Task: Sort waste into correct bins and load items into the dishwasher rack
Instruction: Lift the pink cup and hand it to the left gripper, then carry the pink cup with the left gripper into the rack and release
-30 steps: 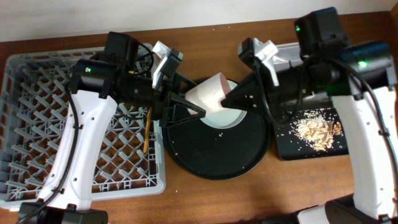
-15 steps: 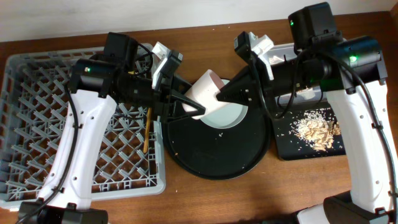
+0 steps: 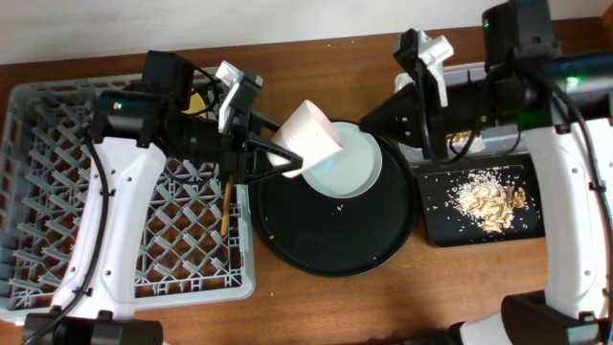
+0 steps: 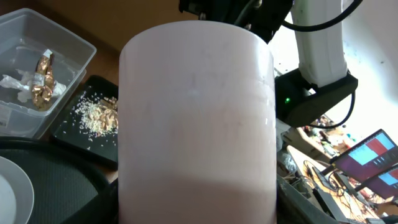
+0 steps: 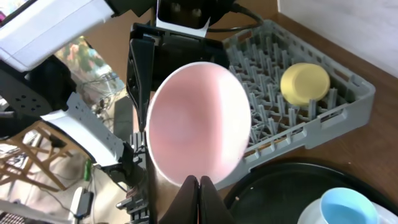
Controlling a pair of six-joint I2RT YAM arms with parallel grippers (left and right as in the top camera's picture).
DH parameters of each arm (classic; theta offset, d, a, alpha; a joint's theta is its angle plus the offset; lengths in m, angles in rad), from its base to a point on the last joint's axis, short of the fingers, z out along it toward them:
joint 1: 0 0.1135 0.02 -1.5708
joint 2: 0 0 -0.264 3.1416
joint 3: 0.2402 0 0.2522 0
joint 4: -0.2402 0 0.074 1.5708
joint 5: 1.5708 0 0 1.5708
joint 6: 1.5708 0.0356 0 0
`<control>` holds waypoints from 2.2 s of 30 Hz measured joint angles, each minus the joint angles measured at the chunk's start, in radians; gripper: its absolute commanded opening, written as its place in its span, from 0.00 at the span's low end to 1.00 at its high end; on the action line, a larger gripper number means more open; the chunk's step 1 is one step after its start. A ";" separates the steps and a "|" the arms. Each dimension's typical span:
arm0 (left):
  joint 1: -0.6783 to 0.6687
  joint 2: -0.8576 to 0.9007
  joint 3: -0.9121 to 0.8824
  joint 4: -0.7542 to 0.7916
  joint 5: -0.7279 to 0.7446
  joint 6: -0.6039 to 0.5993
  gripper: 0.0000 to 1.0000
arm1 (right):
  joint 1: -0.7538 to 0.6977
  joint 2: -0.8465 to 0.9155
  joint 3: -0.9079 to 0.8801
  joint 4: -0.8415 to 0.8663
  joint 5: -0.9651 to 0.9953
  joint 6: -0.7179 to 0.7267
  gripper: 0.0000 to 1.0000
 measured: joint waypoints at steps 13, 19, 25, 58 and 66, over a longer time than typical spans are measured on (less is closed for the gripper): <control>0.001 0.000 -0.001 0.006 -0.031 0.000 0.47 | 0.113 0.088 -0.060 -0.150 0.100 0.000 0.04; 0.066 0.000 -0.001 0.007 -0.022 0.000 0.46 | 0.113 0.088 -0.060 -0.150 0.124 0.000 0.04; 0.089 0.000 -0.001 -0.064 -0.031 0.000 0.46 | 0.101 0.088 -0.063 -0.012 0.058 0.002 0.04; 0.389 0.002 -0.270 0.299 -1.165 -0.661 0.37 | -0.063 0.088 -0.078 -0.074 0.393 0.150 0.04; 0.317 0.003 -0.352 0.504 -1.177 -0.694 0.38 | -0.063 0.088 -0.154 -0.044 0.396 0.150 0.05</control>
